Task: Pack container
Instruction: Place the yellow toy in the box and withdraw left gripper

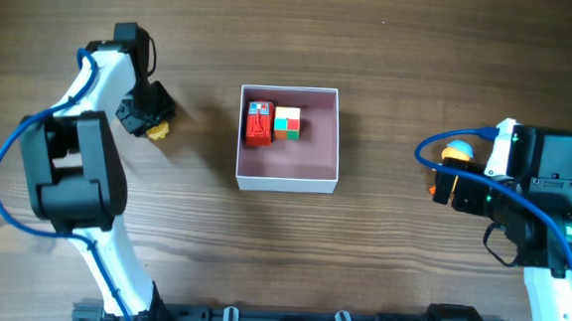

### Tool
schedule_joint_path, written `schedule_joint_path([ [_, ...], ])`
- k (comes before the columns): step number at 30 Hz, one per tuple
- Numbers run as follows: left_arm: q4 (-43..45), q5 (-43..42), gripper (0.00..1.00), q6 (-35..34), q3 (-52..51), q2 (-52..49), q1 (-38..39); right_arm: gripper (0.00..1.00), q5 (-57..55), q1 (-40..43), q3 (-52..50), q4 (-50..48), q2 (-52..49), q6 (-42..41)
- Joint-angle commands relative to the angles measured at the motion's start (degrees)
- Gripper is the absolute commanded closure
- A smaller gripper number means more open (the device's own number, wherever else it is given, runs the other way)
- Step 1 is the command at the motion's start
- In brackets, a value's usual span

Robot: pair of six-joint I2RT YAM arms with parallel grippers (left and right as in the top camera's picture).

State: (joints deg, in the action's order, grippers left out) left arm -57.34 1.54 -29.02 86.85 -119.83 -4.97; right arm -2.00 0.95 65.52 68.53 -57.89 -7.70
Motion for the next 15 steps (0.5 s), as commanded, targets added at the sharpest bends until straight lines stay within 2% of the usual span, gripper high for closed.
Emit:
schedule_joint_path([
  [1,-1.9,-1.1,0.86,0.1,2.9,10.9,4.3,0.0,-1.8,-0.2,1.8,-1.6,2.0,-2.8],
  [4,-2.6,-1.1,0.88,0.1,2.9,19.1,9.7,0.0,-8.3,-0.2,3.7,-1.8,5.0,-6.1],
  [9,-1.2,-1.1,0.92,0.1,2.9,28.5,22.4,0.0,-9.0,-0.2,4.6,-1.5,7.9,-6.8],
  [15,4.0,-1.0,0.96,0.1,2.9,27.4,36.1,0.0,-10.0,1.4,4.6,0.3,7.9,-10.5],
])
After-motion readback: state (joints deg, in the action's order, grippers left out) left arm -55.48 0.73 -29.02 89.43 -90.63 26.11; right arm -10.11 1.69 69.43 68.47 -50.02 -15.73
